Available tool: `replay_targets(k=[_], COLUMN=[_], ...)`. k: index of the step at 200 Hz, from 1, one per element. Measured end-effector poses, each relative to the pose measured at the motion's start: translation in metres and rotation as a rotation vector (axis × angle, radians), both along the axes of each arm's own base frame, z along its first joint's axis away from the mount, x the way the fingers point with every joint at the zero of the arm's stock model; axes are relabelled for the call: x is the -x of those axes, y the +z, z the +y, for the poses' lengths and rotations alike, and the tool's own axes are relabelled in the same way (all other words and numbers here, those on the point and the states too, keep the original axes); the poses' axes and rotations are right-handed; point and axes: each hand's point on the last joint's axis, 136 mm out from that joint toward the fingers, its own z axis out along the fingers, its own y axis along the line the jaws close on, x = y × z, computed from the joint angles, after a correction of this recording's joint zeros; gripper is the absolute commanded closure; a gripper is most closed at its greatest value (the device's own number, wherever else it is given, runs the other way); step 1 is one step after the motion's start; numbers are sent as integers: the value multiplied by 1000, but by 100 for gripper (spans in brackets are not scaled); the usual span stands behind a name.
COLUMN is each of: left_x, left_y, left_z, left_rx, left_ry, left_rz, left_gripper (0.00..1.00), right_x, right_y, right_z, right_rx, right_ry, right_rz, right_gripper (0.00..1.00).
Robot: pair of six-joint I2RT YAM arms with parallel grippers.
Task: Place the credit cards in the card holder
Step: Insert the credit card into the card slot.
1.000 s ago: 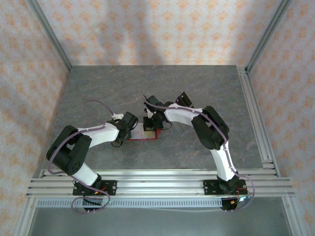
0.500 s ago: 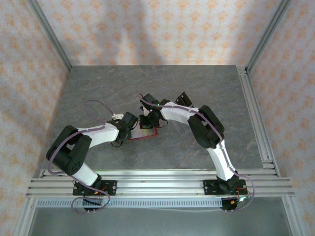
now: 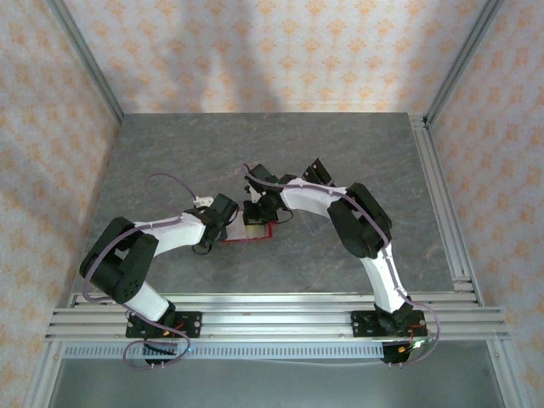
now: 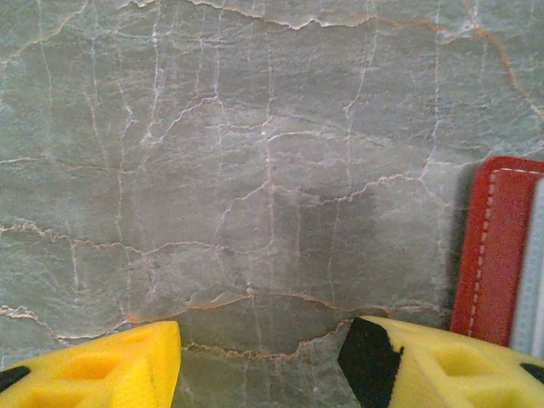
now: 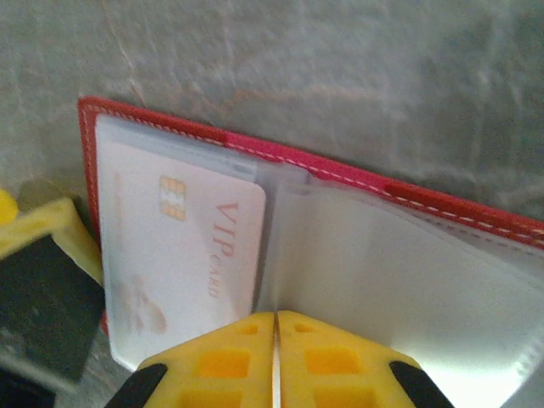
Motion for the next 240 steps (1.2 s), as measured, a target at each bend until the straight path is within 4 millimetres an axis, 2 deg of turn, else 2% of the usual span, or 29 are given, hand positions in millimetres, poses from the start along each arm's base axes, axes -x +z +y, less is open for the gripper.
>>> replay_targets(k=[31, 64, 101, 173, 240], left_x=[0, 0, 0, 3, 2], left_y=[1, 1, 2, 5, 4], left_z=[0, 0, 0, 2, 1], left_rx=[1, 1, 3, 1, 1], left_ry=[0, 0, -1, 0, 0], left_rz=[-2, -3, -4, -5, -4], left_gripper=[40, 40, 40, 40, 40], right_x=[-2, -5, -4, 4, 7], right_y=[-2, -1, 4, 22, 6], right_z=[-23, -29, -27, -1, -2], right_rx=[11, 9, 1, -32, -7], right_ry=[-36, -48, -42, 8, 11], right_rz=[18, 18, 9, -24, 5], right_gripper=[90, 91, 91, 92, 93])
